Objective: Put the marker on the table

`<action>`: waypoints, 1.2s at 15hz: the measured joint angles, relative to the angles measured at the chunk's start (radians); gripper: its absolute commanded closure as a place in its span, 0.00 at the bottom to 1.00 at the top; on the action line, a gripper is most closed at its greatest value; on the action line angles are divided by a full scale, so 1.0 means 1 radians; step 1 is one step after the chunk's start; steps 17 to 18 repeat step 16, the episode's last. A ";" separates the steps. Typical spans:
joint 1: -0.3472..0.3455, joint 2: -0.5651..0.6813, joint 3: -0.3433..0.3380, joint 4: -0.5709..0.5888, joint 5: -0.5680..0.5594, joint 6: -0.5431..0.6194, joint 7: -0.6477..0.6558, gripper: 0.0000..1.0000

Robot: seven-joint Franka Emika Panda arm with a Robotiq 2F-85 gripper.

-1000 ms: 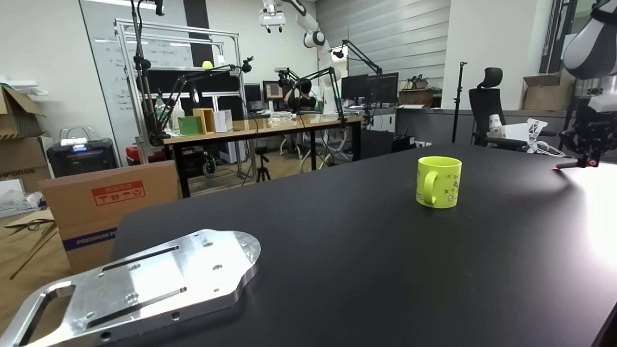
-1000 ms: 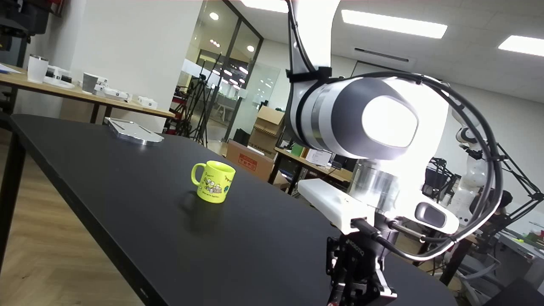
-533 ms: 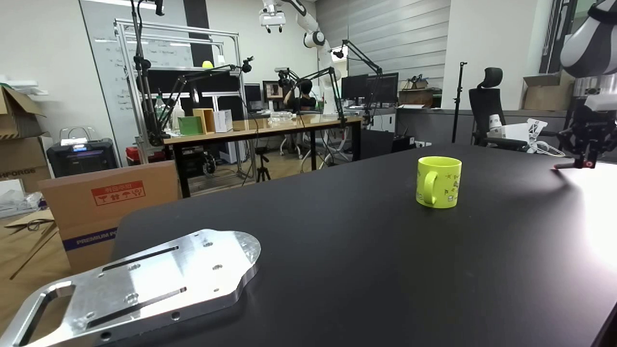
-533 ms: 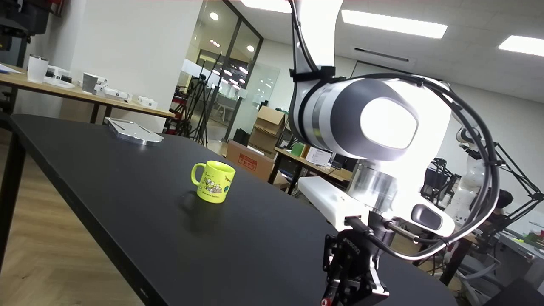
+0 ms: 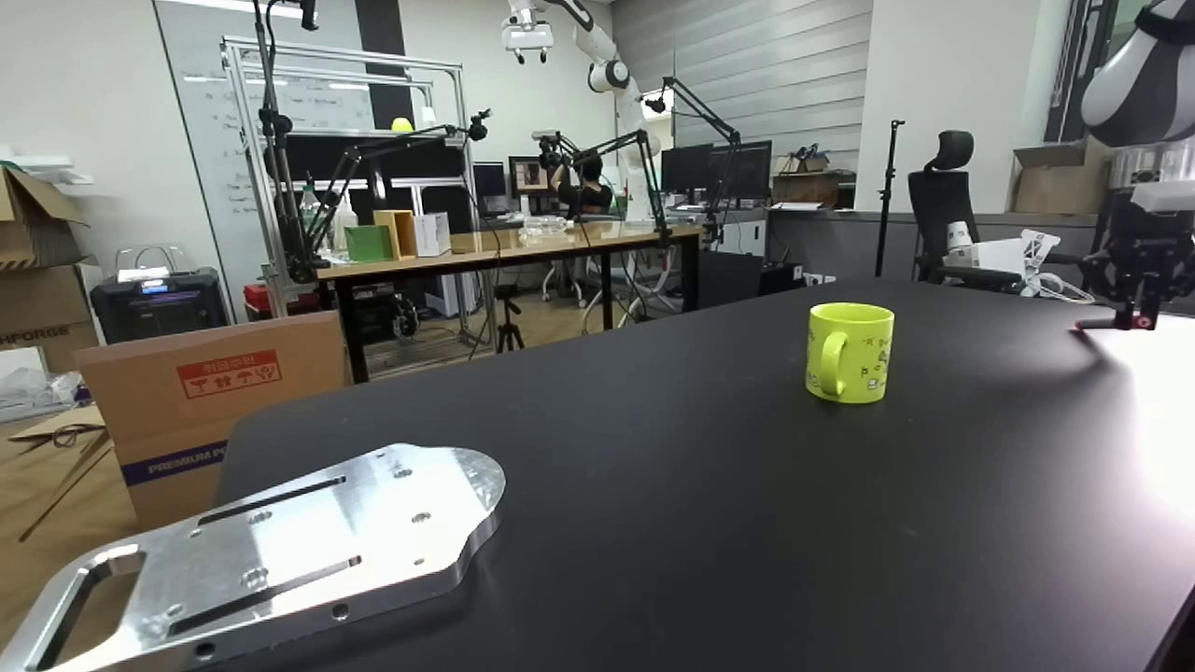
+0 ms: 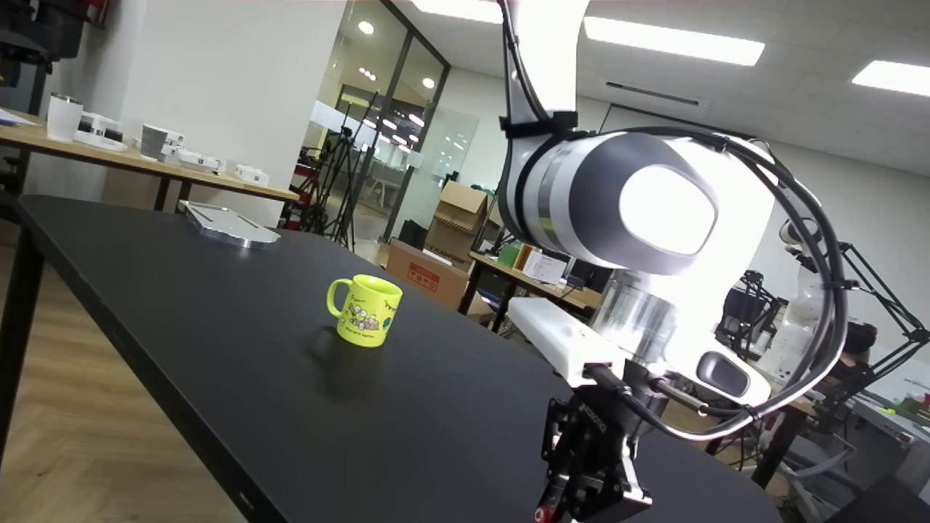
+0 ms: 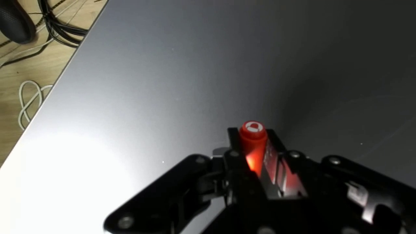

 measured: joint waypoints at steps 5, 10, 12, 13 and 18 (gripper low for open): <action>-0.008 0.005 0.011 0.005 0.000 -0.003 -0.025 0.20; 0.002 -0.119 0.016 -0.046 -0.005 0.004 -0.080 0.00; 0.014 -0.216 0.022 -0.109 -0.024 -0.004 -0.109 0.00; 0.024 -0.265 0.025 -0.145 -0.038 -0.011 -0.121 0.00; 0.046 -0.353 0.030 -0.223 -0.048 -0.020 -0.136 0.00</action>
